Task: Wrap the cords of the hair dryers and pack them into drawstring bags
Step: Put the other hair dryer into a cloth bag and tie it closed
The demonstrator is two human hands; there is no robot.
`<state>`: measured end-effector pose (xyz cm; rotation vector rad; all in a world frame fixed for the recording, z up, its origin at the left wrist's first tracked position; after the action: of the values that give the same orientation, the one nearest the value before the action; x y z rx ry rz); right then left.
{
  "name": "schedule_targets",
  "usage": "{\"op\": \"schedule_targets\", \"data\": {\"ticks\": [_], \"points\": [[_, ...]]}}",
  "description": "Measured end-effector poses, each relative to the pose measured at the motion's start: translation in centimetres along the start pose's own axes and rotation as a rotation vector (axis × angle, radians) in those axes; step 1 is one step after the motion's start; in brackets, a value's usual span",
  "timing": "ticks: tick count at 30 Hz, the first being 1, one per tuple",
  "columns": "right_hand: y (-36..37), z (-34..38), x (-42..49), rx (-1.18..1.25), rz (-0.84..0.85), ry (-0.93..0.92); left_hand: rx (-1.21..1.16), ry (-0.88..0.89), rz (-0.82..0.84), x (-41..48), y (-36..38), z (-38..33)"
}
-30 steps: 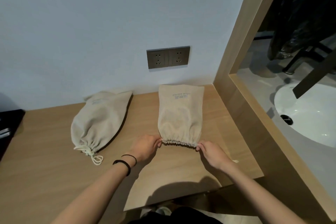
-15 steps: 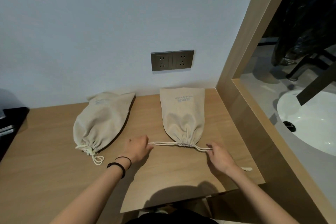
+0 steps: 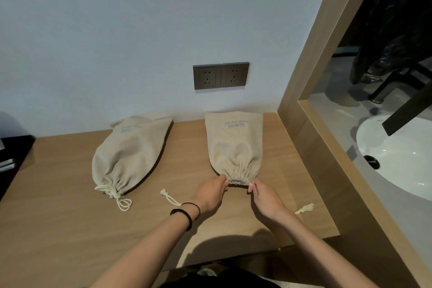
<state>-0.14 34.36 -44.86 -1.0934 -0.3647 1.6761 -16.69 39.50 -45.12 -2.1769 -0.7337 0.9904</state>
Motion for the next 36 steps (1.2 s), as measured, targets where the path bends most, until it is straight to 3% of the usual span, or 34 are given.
{"op": "schedule_targets", "data": {"ticks": [9, 20, 22, 25, 28, 31, 33, 36], "points": [[-2.7, -0.5, -0.3, -0.12, -0.057, -0.165, 0.062, 0.16, 0.077, -0.6, -3.5, 0.9], [-3.7, -1.2, -0.6, -0.063, -0.004, -0.128, -0.006, 0.161, 0.079, -1.4, -3.2, 0.3], [-4.0, -1.3, -0.7, -0.054, -0.042, -0.131, 0.049, 0.134, -0.024, -1.6, -2.7, 0.6], [-4.1, -1.2, -1.6, -0.131, -0.258, -0.079, 0.115, 0.069, -0.272, -3.0, -1.7, 1.2], [-3.4, -0.3, -3.1, -0.118, -0.359, -0.09, -0.038, 0.174, -0.288, -4.5, -0.6, 1.4], [-1.2, -0.7, -2.7, -0.016, -0.189, -0.099, -0.229, 0.195, -0.078, -4.6, 1.8, 1.4], [0.1, -1.1, -2.2, 0.214, -0.091, -0.05, -0.397, 0.13, 0.039, -3.9, 3.4, 1.1], [1.5, -1.5, -1.7, 0.811, -0.027, 0.141, -0.955, -0.097, 0.172, -3.0, 4.7, 0.5]]}}
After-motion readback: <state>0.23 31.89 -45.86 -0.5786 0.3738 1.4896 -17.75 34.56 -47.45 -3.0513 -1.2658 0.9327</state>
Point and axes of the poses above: each hand's wrist, its own x-axis towards the middle knuckle, its own y-axis out of the palm, z = x × y, the point moved 3 cm from there along x, towards the middle knuckle, and after that the axes turned 11 degrees about z, right-handed, at the moved point
